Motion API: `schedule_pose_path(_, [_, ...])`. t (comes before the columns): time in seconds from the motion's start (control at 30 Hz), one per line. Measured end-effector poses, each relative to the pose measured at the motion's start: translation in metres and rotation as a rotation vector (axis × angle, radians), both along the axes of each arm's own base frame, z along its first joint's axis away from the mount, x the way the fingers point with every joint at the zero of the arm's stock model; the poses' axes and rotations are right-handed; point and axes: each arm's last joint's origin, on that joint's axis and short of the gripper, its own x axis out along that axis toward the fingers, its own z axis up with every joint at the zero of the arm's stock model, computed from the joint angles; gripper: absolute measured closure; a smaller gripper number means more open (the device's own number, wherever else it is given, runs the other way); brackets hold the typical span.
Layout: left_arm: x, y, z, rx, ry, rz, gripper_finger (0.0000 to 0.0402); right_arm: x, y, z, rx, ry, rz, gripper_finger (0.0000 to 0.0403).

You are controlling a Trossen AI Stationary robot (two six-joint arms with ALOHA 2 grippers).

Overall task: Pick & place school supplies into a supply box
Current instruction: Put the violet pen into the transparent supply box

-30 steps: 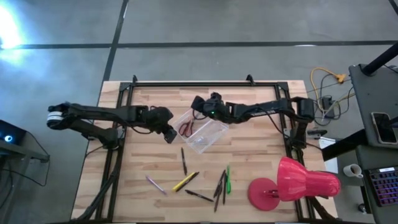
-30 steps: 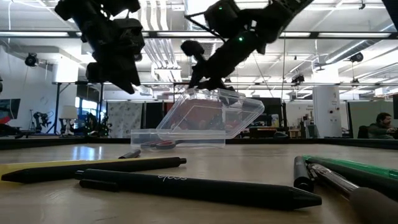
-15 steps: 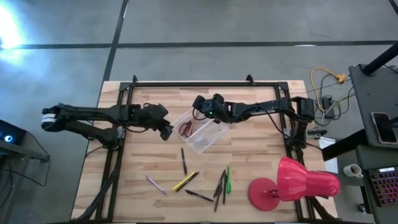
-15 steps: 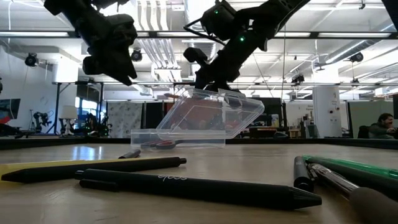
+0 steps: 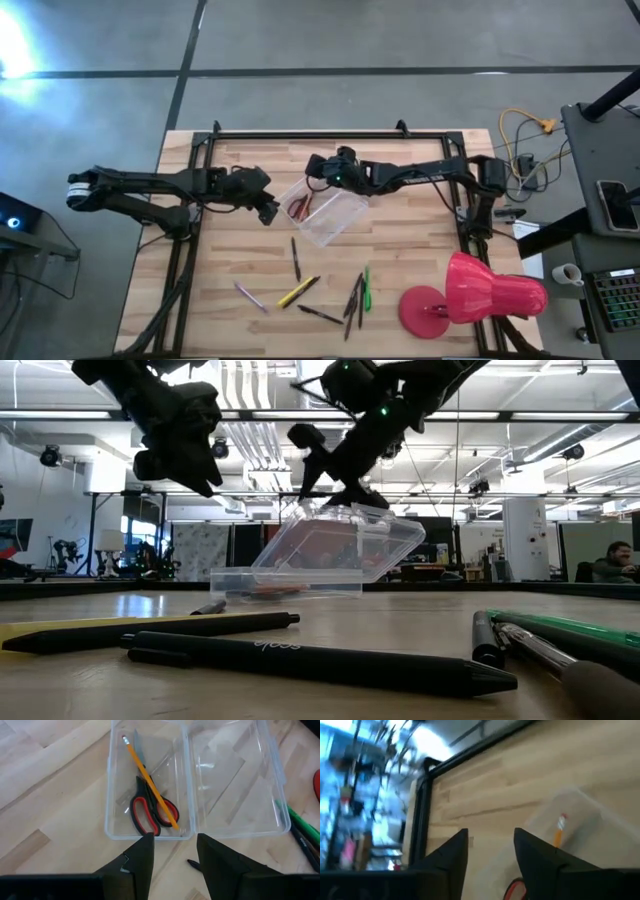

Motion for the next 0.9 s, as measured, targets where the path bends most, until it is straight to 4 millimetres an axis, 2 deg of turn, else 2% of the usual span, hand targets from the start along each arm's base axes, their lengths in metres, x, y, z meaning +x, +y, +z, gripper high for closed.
schedule_pose_path(0.1, [0.000,0.000,0.000,-0.004,-0.001,0.003,0.0268,0.001,0.002,0.016,-0.158,0.095,0.191,0.0243])
schedule_pose_path(0.23, [0.000,0.000,-0.001,-0.007,0.000,0.006,0.0268,-0.003,0.015,0.033,-0.384,0.235,0.673,0.0242])
schedule_pose_path(0.3, [-0.001,0.000,-0.003,-0.011,0.006,0.008,0.0268,-0.009,0.027,0.038,-0.386,0.282,0.858,0.0245])
schedule_pose_path(0.37, [-0.001,0.000,-0.004,-0.011,0.009,0.008,0.0268,-0.019,0.039,0.039,-0.357,0.362,0.963,0.0249])
schedule_pose_path(0.5, [-0.001,-0.001,-0.005,-0.027,0.012,0.002,0.0268,-0.045,0.055,0.042,-0.323,0.550,1.056,0.0258])
schedule_pose_path(0.67, [0.000,-0.011,-0.007,-0.117,0.010,-0.128,0.0268,-0.076,0.069,0.061,-0.359,0.675,1.061,0.0270])
schedule_pose_path(0.8, [-0.004,-0.039,-0.013,-0.128,0.059,-0.400,0.0268,-0.101,0.078,0.066,-0.385,0.778,1.053,0.0275])
schedule_pose_path(0.9, [-0.013,-0.064,-0.026,-0.093,0.129,-0.572,0.0268,-0.113,0.083,0.065,-0.384,0.796,1.038,0.0275])
